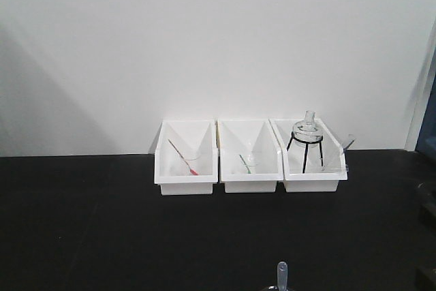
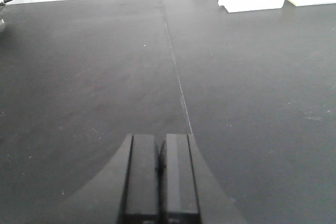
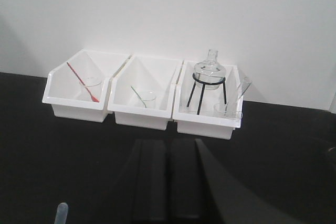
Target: Grab transparent chemical and place on left bench
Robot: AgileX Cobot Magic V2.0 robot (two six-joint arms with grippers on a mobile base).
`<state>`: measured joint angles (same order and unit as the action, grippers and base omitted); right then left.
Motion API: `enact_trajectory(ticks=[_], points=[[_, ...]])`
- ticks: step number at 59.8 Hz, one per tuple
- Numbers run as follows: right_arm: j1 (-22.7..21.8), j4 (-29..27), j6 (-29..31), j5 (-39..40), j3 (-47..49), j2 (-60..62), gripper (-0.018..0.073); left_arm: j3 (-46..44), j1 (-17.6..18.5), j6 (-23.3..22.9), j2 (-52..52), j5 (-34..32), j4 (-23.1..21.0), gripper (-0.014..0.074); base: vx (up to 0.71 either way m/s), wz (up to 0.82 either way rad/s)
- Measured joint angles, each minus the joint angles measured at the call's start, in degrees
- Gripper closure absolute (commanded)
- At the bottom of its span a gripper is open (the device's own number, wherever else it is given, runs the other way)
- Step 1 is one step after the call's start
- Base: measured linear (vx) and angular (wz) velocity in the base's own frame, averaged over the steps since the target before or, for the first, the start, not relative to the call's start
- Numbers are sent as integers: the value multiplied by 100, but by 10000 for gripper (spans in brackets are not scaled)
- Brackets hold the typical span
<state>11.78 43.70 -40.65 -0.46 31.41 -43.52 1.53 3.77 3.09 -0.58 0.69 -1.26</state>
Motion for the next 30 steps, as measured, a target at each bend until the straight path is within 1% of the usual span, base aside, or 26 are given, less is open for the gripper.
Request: enact_trajectory(ticks=[30], points=[[0, -44, 0, -39, 0, 90, 567, 0, 0, 0, 0, 0, 0, 600, 0, 0]])
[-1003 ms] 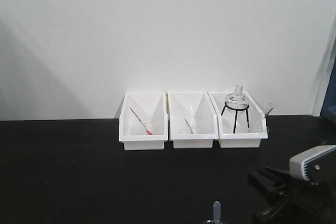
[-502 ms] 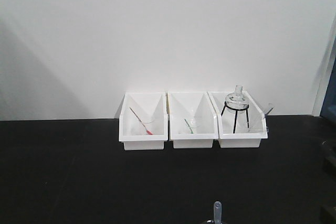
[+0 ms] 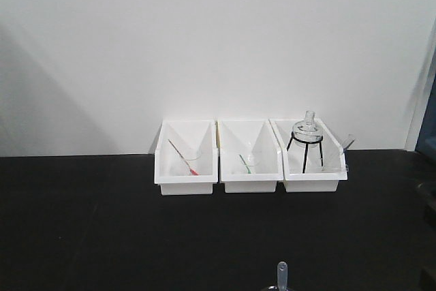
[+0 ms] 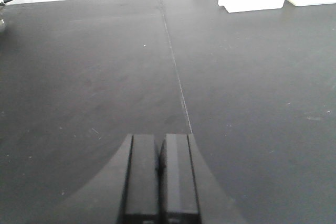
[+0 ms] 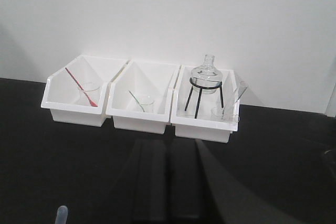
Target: Grab transparent chemical and place on left bench
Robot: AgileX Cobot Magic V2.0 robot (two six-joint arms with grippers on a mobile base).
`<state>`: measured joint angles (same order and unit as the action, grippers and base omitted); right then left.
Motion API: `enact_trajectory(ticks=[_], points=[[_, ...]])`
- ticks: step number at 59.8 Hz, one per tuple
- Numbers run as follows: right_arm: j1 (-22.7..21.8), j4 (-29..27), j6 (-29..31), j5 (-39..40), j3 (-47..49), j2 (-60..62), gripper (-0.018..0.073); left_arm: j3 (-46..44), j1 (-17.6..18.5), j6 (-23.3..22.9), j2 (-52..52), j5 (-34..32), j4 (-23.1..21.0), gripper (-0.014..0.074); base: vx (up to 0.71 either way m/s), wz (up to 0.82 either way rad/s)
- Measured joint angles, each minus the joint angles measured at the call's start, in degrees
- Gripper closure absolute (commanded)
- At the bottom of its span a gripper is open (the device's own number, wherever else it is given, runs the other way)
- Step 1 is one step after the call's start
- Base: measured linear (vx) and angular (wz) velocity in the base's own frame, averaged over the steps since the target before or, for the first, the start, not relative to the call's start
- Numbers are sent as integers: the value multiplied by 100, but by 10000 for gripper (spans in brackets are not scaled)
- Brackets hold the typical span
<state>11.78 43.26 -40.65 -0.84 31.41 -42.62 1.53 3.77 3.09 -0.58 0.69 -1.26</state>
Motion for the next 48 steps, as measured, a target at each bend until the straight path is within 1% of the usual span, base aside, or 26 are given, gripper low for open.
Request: enact_trajectory(ticks=[3, 5, 9, 11, 15, 19, 23, 26, 30, 38, 42, 48], points=[[0, -130, 0, -12, 0, 0, 567, 0, 0, 0, 0, 0, 0, 600, 0, 0], [0, -346, 8, -66, 0, 0, 567, 0, 0, 0, 0, 0, 0, 600, 0, 0], [0, -986, 243, -314, -12, 68, 567, 0, 0, 0, 0, 0, 0, 600, 0, 0], [0, -1287, 530, -484, -37, 155, 567, 0, 0, 0, 0, 0, 0, 600, 0, 0], [-6, -2048, 1324, -760, -214, 448, 567, 0, 0, 0, 0, 0, 0, 600, 0, 0], [-64, -2663, 2039, -864, -514, 821, 567, 0, 0, 0, 0, 0, 0, 600, 0, 0], [-176, -3208, 2632, -904, -948, 1353, 567, 0, 0, 0, 0, 0, 0, 600, 0, 0], [-307, -3503, 2897, -928, -1290, 1778, 567, 0, 0, 0, 0, 0, 0, 600, 0, 0], [-523, -3753, 3084, -965, -1805, 2358, 567, 0, 0, 0, 0, 0, 0, 600, 0, 0], [-990, -3896, 3203, -999, -2726, 3592, 567, 0, 0, 0, 0, 0, 0, 600, 0, 0], [-1100, -3945, 3208, -1022, -3116, 4100, 567, 0, 0, 0, 0, 0, 0, 600, 0, 0], [-1142, -3997, 3208, -1043, -3304, 4297, 567, 0, 0, 0, 0, 0, 0, 600, 0, 0]])
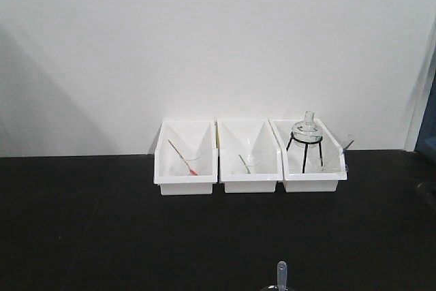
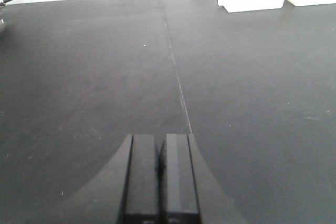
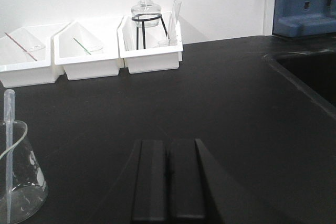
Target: Grab transparent chemical and place on left bench
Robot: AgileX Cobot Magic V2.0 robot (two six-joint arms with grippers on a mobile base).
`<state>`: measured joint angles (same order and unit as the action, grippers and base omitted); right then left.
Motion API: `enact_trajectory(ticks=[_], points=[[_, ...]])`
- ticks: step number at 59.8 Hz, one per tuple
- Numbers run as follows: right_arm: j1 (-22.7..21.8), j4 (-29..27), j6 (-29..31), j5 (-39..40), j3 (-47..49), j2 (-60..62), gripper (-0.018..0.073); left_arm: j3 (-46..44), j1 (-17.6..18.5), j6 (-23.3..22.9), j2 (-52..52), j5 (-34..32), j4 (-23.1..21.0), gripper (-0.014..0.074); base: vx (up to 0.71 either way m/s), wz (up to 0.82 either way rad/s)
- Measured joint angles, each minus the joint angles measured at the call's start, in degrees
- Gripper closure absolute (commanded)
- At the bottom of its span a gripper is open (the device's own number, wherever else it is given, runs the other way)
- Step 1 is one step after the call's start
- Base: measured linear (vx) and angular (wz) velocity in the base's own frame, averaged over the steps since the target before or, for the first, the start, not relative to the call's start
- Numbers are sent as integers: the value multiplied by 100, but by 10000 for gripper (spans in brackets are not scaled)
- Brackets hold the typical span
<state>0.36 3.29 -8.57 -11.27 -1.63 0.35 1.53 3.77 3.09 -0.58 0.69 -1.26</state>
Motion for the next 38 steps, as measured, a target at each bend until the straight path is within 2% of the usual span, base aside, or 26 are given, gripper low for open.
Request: enact_trajectory(ticks=[38], points=[[-16, -12, 0, -11, -7, 19, 567, 0, 0, 0, 0, 0, 0, 600, 0, 0]])
